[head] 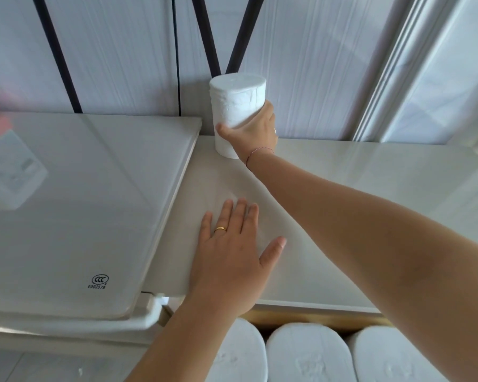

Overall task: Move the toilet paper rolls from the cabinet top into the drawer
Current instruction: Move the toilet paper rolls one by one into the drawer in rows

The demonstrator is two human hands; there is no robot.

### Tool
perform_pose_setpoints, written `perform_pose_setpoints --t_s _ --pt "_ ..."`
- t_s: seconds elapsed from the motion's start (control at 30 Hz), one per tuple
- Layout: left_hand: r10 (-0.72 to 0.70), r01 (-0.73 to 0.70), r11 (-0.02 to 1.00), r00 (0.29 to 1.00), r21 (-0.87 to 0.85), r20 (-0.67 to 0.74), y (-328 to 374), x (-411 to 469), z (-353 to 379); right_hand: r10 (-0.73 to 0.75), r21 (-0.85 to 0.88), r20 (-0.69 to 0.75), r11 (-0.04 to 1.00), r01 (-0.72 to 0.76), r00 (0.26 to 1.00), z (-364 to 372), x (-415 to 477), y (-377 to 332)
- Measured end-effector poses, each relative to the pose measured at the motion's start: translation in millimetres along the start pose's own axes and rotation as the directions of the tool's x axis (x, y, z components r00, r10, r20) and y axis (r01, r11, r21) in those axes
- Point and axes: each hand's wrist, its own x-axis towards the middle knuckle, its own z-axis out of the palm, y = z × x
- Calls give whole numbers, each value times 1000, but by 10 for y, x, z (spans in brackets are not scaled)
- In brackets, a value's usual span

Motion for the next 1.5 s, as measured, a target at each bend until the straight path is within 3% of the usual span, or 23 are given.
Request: perform_pose_setpoints --t_s 0.33,0.4,0.47,0.53,0.63,0.7,0.77,0.87,0.93,1.03,1.17,1.33,1.5 --pt "2 -6 999 995 -32 -102 -24 -19 -43 -55 135 86 990 43 995 -1101 -995 333" --pt "-36 27 996 995 -87 -97 73 -82 -74 -48 130 103 991 34 994 -1439 -1286 434" --pt "-56 38 969 996 -245 -70 303 -222 -110 -43 127 105 992 29 994 -1799 -1597 507" --pt "-13 -14 856 999 -517 -48 687 -432 -194 -30 92 91 996 22 995 -2176 -1893 554" --pt "141 -90 480 990 -873 -24 1357 -756 -360 22 5 51 1000 -22 998 -2728 -2301 601" --pt "188 -41 288 982 -957 14 1753 -932 -427 71 -63 -19 995 -72 997 -3056 -2553 622" --pt "193 33 181 979 -983 68 2119 -1099 -458 111 -106 -66 987 -117 992 -3376 -2788 630" --pt "176 194 30 965 -980 197 2615 -1327 -454 193 -29 34 981 -192 981 -3892 -3106 670" --pt "164 237 0 958 -971 234 2889 -1440 -424 235 170 122 952 -254 964 -4221 -3272 694" --pt "173 252 21 952 -968 251 3226 -1589 -350 337 423 115 835 -353 935 -4565 -3383 727" --pt "144 361 -22 924 -932 354 3533 -1723 -207 450 400 54 808 -433 891 -4784 -3360 852" --pt "102 477 2 874 -879 475 3633 -1807 -18 558 433 104 720 -543 823 -4811 -3437 1142" --pt "90 350 81 930 -933 357 3645 -1795 69 540 522 98 687 -505 836 -4787 -3509 1219"
